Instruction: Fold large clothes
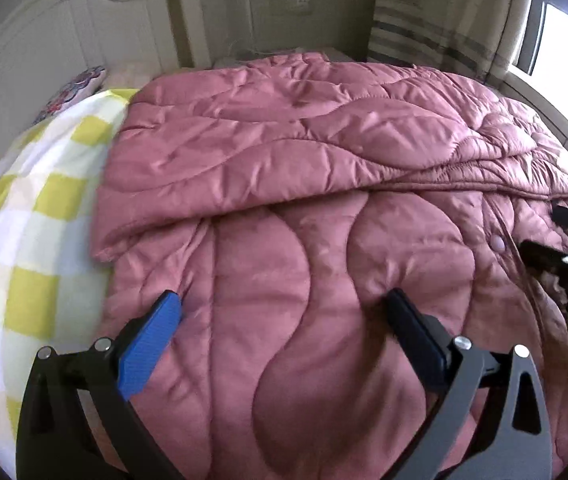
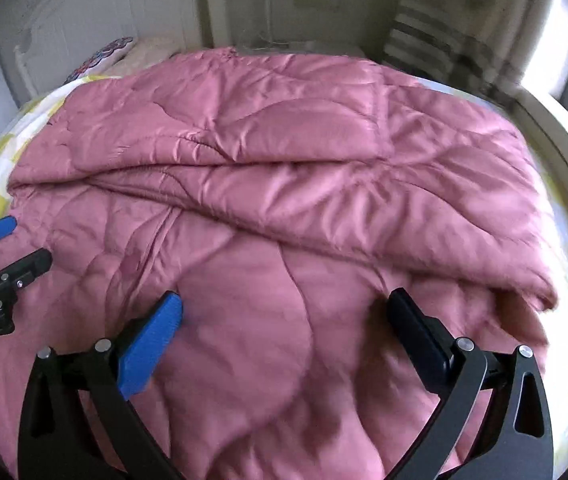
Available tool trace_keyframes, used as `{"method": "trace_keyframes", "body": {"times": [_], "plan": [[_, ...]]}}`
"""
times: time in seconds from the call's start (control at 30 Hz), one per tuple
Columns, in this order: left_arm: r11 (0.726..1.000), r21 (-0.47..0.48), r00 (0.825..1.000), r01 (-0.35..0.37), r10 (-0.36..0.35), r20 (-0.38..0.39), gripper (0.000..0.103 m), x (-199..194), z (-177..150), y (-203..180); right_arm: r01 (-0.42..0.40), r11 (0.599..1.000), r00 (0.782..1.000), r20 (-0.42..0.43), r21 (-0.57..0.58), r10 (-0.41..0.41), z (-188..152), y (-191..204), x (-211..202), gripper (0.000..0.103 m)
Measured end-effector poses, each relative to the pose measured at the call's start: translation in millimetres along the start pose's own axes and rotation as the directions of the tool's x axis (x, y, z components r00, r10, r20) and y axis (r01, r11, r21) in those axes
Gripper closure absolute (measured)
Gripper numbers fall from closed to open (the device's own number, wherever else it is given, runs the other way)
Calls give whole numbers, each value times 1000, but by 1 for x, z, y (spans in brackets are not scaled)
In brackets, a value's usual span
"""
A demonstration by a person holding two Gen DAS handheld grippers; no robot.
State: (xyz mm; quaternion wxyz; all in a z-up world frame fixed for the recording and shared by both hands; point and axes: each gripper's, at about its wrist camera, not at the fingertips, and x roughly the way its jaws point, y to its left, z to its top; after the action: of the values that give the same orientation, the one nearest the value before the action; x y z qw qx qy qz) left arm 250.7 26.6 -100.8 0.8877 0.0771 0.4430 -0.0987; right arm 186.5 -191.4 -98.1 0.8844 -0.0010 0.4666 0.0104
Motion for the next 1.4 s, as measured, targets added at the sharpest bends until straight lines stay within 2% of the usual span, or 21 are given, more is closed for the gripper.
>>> {"method": "trace_keyframes", "body": {"times": [0.1,0.17,0.23,0.33,0.43,0.5,0.53,0.57,0.67,0.73,0.8,0.87,0.9,0.93,1.0,1.03,1.1,1.2,1.3,1.37,1.4], "plan": [[1000,-3,999,-14,15,43,2,-22,-21,8,4,999,1000,24,-32,-4,-18,-6,-20,5],[999,-46,1000,-28,29,10,2,-17,-36,22,13,999,999,-30,-37,-14,-33,-13,-7,4],[994,-105,1000,17,-17,8,2,-16,-43,35,3,999,1000,19,-49,-2,-41,-13,-14,4],[991,-134,1000,-13,14,3,2,-34,-48,42,34,998,999,26,-55,-32,-50,-10,-33,5],[989,-144,997,9,2,82,2,-66,-66,46,-1,998,997,81,-64,6,-70,-17,-58,5],[990,-133,998,-35,42,53,2,-66,-81,47,70,995,997,32,-69,-68,-84,-27,-49,5],[990,-126,998,-64,67,19,2,-59,-86,46,62,997,998,13,-54,-61,-89,-33,-44,5],[989,-128,997,-76,75,-16,2,-51,-94,48,6,1000,1000,24,1,-6,-94,-44,-46,4],[971,-236,999,-38,41,6,2,-70,-107,63,45,998,998,35,34,-46,-102,-45,-59,5],[966,-257,996,-21,42,76,2,-92,-110,59,15,1000,998,67,21,-16,-109,-35,-74,5],[972,-233,989,32,3,150,2,-115,-117,43,-40,998,996,84,-43,43,-118,-15,-81,5],[985,-165,982,57,-26,185,2,-126,-124,21,-48,988,996,62,-149,57,-127,9,-68,5],[993,-109,984,39,-19,175,2,-124,-127,5,-26,984,998,58,-178,37,-133,17,-64,4],[998,-53,990,13,-5,138,2,-115,-130,-7,-21,986,993,108,-168,40,-136,18,-65,4],[1000,12,998,-25,24,57,2,-90,-138,-25,-28,989,996,84,-145,40,-135,14,-65,4],[1000,-18,996,-21,22,91,2,-94,-141,-22,-16,990,997,75,-143,27,-134,13,-68,5],[999,-45,998,8,-6,60,2,-99,-141,-15,-8,989,995,98,-146,23,-132,12,-81,5],[996,-77,993,33,-24,117,2,-121,-145,-10,-67,978,985,142,-200,96,-146,27,-94,5],[996,-58,993,72,-66,100,2,-121,-155,-23,-60,950,991,92,-307,93,-165,47,-76,5],[1000,6,998,9,-9,66,2,-110,-167,-36,-82,961,988,109,-263,114,-166,41,-78,4],[999,34,991,-30,26,129,2,-115,-174,-41,-95,965,989,90,-242,120,-164,38,-80,4]]}}
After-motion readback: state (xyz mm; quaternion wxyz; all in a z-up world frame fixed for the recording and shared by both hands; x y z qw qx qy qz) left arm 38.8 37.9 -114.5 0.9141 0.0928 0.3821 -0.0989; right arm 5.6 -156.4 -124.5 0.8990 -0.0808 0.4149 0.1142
